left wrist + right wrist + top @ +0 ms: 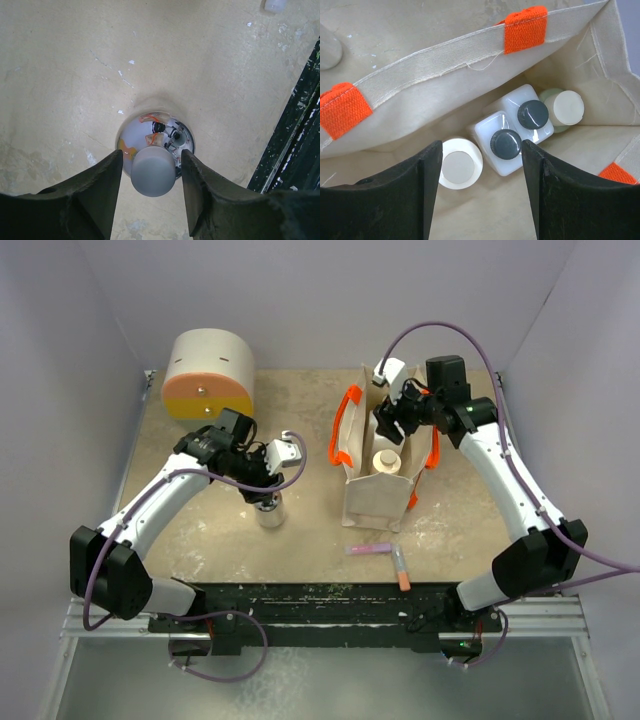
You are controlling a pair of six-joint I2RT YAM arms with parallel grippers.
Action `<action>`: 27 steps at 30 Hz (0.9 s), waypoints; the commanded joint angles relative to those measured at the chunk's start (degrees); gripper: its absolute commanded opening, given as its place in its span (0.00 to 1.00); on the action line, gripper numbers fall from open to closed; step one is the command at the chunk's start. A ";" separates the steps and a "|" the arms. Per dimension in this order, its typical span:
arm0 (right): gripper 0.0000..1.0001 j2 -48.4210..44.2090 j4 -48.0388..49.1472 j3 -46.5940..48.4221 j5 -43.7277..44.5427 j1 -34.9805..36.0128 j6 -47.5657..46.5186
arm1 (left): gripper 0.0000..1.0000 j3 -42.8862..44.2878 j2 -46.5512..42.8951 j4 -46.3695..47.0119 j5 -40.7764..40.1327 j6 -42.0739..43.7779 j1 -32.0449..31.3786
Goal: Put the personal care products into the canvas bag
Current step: Pick up the care product from the center of the board.
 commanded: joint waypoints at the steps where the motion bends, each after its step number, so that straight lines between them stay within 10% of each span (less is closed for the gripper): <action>1: 0.66 -2.06 0.58 1.13 -0.57 -0.23 0.93 | 0.57 0.68 -0.09 -0.50 0.27 1.57 -0.24; 9: 0.66 -2.40 0.63 0.46 -0.81 -0.28 0.92 | 0.54 0.94 -0.13 -1.65 0.13 1.96 -0.22; 21: 0.65 -3.17 0.75 -0.82 -0.66 -0.23 1.11 | 0.01 3.50 -0.40 -0.47 3.63 -1.27 -0.25; 27: 0.65 -4.18 -1.19 -1.41 -0.71 -0.23 0.73 | 0.00 8.80 -0.48 1.23 3.51 -5.74 -0.24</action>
